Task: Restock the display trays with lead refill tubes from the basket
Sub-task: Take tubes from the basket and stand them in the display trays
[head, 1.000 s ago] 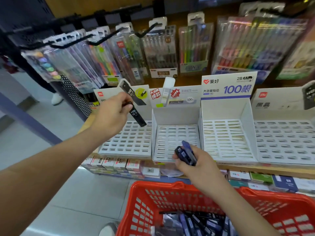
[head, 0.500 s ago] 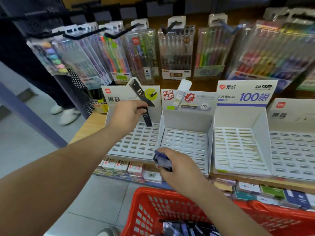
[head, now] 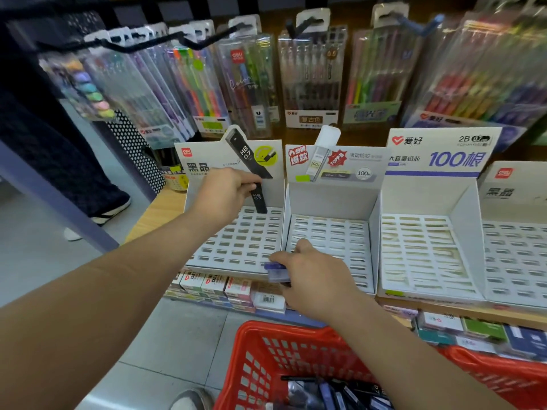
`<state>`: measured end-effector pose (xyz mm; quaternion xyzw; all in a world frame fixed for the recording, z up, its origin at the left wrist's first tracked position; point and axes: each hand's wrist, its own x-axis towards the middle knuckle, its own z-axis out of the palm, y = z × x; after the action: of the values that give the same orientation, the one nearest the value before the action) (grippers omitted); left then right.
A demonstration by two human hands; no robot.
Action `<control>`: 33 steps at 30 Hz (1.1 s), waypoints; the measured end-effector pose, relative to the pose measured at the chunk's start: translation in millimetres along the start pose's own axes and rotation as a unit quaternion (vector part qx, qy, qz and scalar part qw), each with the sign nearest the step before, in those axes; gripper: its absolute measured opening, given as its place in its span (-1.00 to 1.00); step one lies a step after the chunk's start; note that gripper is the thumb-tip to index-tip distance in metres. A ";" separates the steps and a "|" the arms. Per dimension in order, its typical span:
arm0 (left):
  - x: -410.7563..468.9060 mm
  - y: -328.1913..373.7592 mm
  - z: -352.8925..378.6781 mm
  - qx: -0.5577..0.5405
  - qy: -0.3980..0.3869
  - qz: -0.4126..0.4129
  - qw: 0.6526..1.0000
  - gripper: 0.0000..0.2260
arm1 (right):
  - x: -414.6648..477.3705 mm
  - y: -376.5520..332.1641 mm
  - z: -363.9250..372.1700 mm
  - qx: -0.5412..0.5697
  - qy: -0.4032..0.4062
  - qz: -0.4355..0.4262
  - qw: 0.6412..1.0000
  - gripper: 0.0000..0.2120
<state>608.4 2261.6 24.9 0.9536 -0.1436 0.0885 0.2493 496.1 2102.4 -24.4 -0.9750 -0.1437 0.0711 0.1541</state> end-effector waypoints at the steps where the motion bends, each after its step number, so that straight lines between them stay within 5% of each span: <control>1: -0.8 0.3 3.6 0.000 -0.004 -0.005 1.000 -0.75 | 0.5 1.0 0.6 0.003 -0.001 0.002 1.000 -0.47; 7: 4.7 -0.7 14.0 0.004 0.028 -0.053 0.998 -0.81 | 3.2 7.1 0.7 0.050 -0.023 0.009 0.998 -0.49; 10: 6.2 0.9 8.2 0.095 0.031 -0.022 0.995 -0.80 | -2.7 13.1 -8.2 0.247 0.024 0.019 0.969 -0.58; 11: 3.8 3.8 5.3 0.115 0.032 -0.016 0.993 -0.79 | -7.0 14.1 -15.6 0.362 0.039 0.050 0.930 -0.67; 13: -3.2 17.9 -1.2 0.088 0.044 -0.023 0.995 -0.80 | -20.0 16.1 -34.5 0.617 0.017 0.117 0.778 -0.77; 15: -13.4 46.4 -12.9 -0.105 0.010 -0.066 0.992 -0.85 | -35.0 20.6 -53.3 0.766 -0.033 0.128 0.629 -0.81; 16: -20.6 64.3 -19.9 -0.229 -0.049 -0.095 0.968 -0.87 | -43.4 22.8 -62.0 0.797 -0.063 0.120 0.588 -0.83; 19: -44.6 111.0 -35.8 -0.342 -0.212 -0.077 0.912 -0.81 | -64.2 29.7 -78.9 0.833 -0.142 0.086 0.527 -0.80; 23: -64.6 151.4 -43.6 -0.386 -0.265 -0.051 0.882 -0.80 | -86.2 38.3 -92.8 0.862 -0.216 0.024 0.459 -0.63; 27: -74.1 172.7 -52.4 -0.413 -0.245 -0.080 0.873 -0.90 | -105.0 44.1 -103.3 0.858 -0.236 -0.006 0.456 -0.60; 33: -78.5 191.8 -54.8 -0.447 -0.083 -0.116 0.883 -0.91 | -129.2 62.4 -108.0 0.816 -0.102 0.023 0.568 -0.69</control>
<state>468.1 2147.1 139.5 0.7550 -0.0769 -0.0941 0.6443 409.5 1976.3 69.5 -0.4246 -0.0168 0.2607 0.8669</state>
